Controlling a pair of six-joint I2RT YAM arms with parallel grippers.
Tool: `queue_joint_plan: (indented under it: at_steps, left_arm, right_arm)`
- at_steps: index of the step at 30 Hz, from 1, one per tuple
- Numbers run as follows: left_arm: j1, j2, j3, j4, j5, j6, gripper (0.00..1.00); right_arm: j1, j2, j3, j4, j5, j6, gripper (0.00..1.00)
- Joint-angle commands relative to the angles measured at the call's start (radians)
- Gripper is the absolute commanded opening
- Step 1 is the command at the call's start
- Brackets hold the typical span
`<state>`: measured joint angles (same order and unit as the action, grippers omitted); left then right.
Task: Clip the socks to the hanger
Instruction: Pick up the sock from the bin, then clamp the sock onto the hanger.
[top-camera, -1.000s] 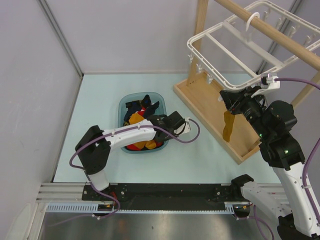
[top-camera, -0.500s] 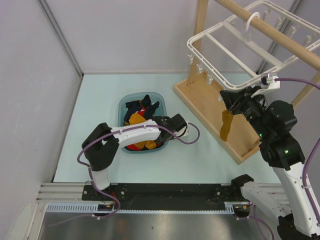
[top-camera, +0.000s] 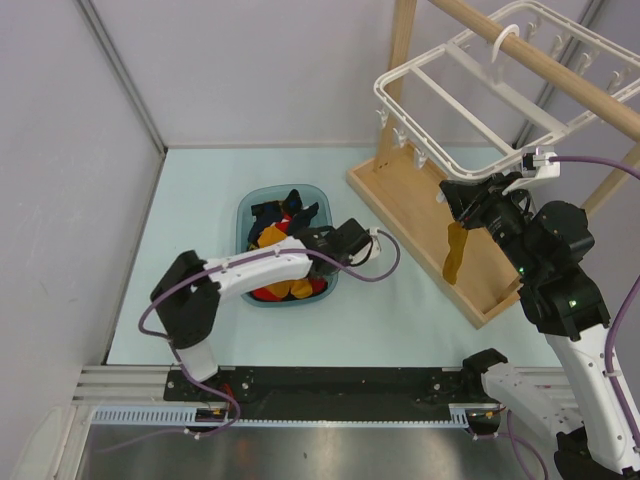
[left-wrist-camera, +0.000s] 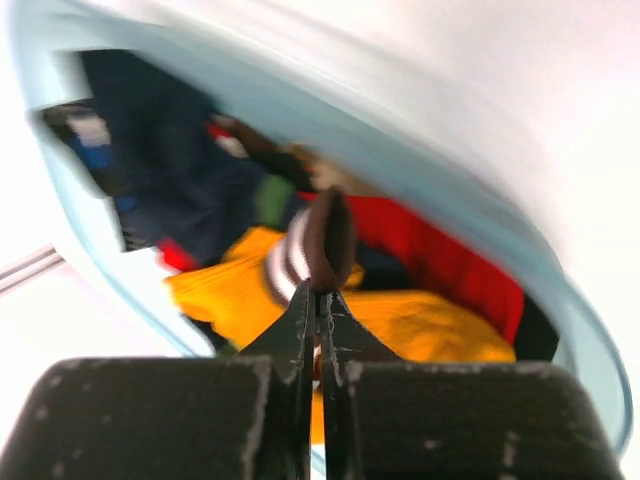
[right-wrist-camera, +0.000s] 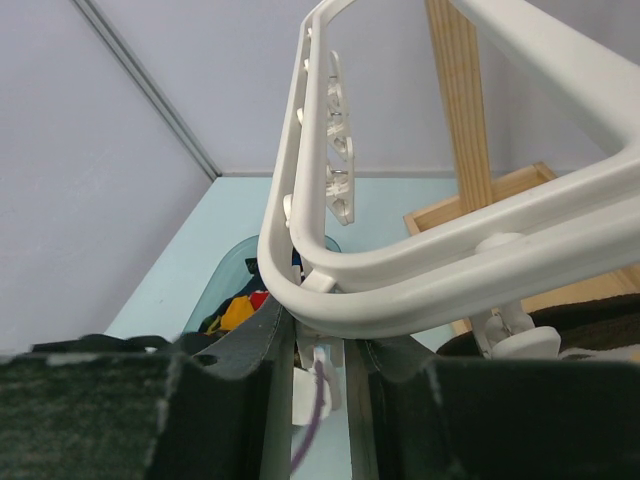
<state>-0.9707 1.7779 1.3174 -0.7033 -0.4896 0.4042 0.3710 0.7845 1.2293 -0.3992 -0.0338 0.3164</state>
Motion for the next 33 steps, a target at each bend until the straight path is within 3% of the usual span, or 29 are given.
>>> queue_joint_plan:
  at_steps: [1,10,16,33]
  left_arm:
    - [0.004,-0.199,0.057,0.114,0.017,-0.062,0.0]
    - [0.01,-0.391,0.063,0.313,0.143,-0.145,0.0]
    - [0.013,-0.446,0.054,0.474,0.385,-0.238,0.0]
    - [0.013,-0.292,0.215,0.686,0.785,-0.531,0.0]
  right_arm:
    - [-0.003,0.002,0.032,-0.001,-0.011,-0.013,0.0]
    - [-0.004,-0.002,0.032,0.005,-0.031,-0.013,0.0]
    - [-0.004,-0.005,0.032,0.02,-0.054,-0.023,0.0]
    - [-0.003,0.002,0.032,0.062,-0.199,-0.077,0.0]
